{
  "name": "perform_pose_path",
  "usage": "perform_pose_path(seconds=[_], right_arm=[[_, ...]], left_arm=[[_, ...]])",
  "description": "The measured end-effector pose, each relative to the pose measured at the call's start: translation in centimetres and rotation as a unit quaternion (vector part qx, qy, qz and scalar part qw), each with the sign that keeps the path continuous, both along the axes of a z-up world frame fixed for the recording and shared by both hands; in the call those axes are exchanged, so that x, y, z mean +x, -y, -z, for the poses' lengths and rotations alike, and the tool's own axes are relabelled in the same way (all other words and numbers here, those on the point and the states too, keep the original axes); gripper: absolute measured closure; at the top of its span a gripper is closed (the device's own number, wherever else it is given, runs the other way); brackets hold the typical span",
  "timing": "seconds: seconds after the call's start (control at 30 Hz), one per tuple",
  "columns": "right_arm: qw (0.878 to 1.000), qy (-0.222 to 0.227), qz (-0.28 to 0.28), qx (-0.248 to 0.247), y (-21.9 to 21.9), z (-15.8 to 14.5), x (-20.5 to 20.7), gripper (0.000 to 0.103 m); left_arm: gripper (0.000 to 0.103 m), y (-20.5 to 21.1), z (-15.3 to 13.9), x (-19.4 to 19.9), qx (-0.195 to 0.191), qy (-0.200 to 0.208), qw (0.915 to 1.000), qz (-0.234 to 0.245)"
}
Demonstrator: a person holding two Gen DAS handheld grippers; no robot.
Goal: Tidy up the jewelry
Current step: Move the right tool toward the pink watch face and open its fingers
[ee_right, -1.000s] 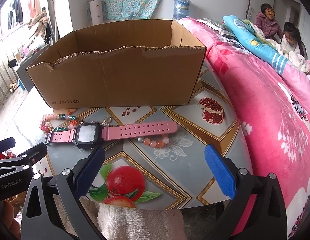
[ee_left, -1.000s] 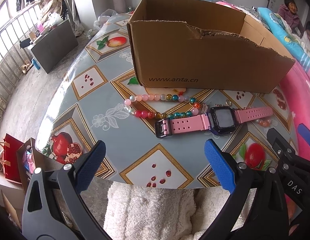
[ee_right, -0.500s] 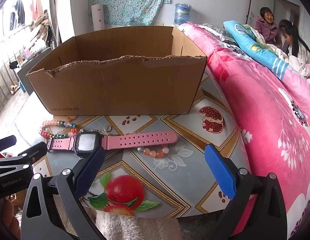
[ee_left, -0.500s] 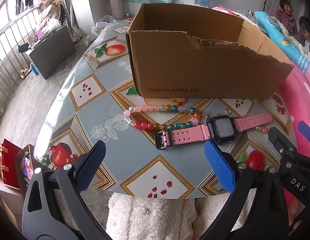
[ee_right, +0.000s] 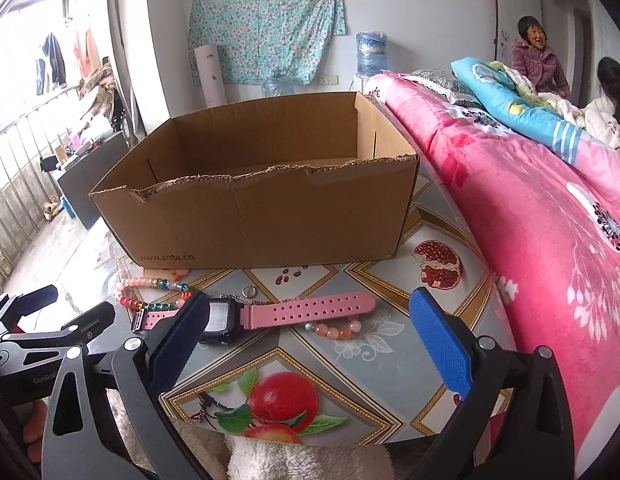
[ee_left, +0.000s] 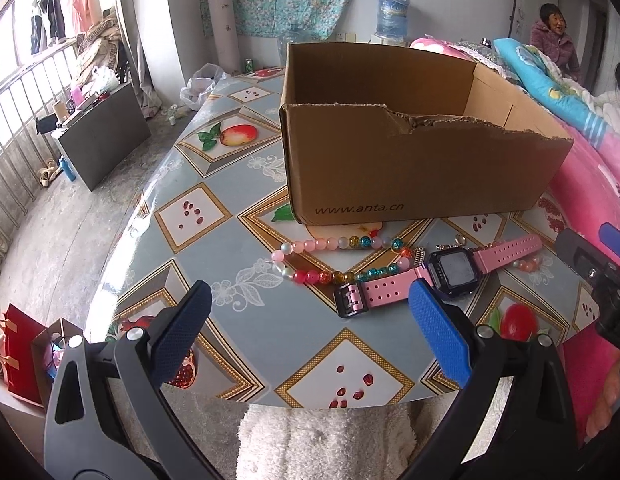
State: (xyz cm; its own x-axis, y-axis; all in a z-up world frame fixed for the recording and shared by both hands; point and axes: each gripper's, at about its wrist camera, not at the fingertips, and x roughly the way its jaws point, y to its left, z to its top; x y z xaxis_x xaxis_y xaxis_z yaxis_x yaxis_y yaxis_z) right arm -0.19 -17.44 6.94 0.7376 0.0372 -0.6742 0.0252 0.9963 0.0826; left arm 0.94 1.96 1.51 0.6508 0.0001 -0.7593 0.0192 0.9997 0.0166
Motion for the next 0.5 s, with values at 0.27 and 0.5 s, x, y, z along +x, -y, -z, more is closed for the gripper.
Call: perform_pose_path(seconds=[0.27, 0.5], right_arm=[[1.000, 0.005, -0.007, 0.000, -0.2, 0.1, -0.5, 0.006], [1.000, 0.012, -0.005, 0.000, -0.1, -0.2, -1.0, 0.006]], left_arm=[[0.008, 0.0, -0.3, -0.8, -0.041, 0.017, 0.9987, 0.026], [0.008, 0.0, -0.5, -1.5, -0.073, 0.031, 0.9956, 0.049]])
